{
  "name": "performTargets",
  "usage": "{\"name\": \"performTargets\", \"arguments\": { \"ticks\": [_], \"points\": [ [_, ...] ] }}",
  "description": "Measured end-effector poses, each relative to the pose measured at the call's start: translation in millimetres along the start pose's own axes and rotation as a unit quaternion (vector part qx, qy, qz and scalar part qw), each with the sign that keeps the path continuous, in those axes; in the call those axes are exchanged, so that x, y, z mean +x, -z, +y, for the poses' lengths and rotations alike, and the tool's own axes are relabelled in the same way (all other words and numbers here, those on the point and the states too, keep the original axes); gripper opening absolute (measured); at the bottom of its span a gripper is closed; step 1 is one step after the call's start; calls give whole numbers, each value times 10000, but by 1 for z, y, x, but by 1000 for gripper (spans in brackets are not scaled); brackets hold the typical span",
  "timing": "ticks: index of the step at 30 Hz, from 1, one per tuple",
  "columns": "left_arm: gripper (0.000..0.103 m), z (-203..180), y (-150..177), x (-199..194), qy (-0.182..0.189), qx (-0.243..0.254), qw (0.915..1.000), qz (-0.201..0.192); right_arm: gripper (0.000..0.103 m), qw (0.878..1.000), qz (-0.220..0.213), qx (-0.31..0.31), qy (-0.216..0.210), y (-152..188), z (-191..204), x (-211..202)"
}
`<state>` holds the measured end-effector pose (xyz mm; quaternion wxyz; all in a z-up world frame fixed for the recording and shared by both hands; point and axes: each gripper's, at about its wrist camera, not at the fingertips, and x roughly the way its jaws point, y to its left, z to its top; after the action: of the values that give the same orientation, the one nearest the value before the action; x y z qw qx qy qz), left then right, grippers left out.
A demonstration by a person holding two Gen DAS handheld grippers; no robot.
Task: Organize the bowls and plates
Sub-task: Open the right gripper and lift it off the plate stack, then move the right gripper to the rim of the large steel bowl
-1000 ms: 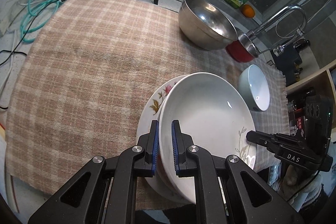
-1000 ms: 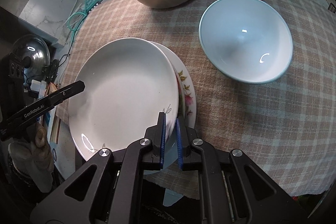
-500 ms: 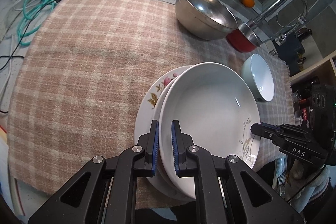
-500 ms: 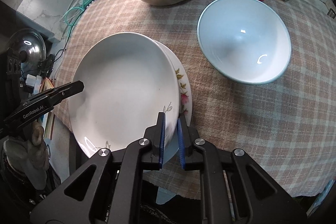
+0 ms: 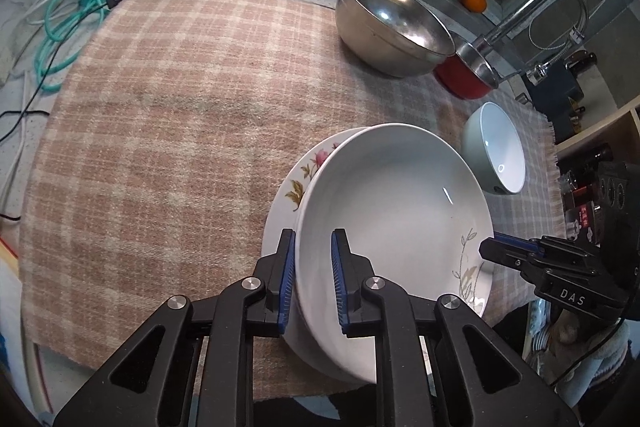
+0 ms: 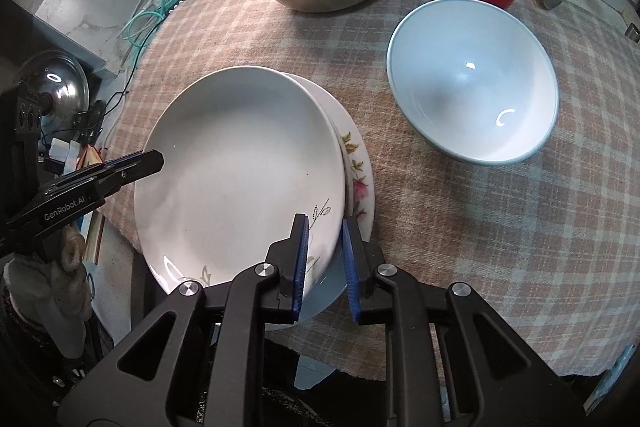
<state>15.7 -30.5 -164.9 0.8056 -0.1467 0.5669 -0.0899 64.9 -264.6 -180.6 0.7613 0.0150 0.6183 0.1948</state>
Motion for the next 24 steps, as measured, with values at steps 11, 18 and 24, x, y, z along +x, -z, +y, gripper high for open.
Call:
{"name": "performTargets", "arguments": {
  "ticks": [11,18,24],
  "points": [
    [16,3,-12,-13,206,-73,9997,-91,18,9988,-478,-39,6,-17,3,-30],
    [16,-3,-49,-24,306,86,9988,-377,42,9955,-933,149,-48,-51,-9,-54],
    [16,-8,-84,-18,450,92,9978,-467,42,9913,-1286,271,-25,-84,-11,-64]
  ]
}}
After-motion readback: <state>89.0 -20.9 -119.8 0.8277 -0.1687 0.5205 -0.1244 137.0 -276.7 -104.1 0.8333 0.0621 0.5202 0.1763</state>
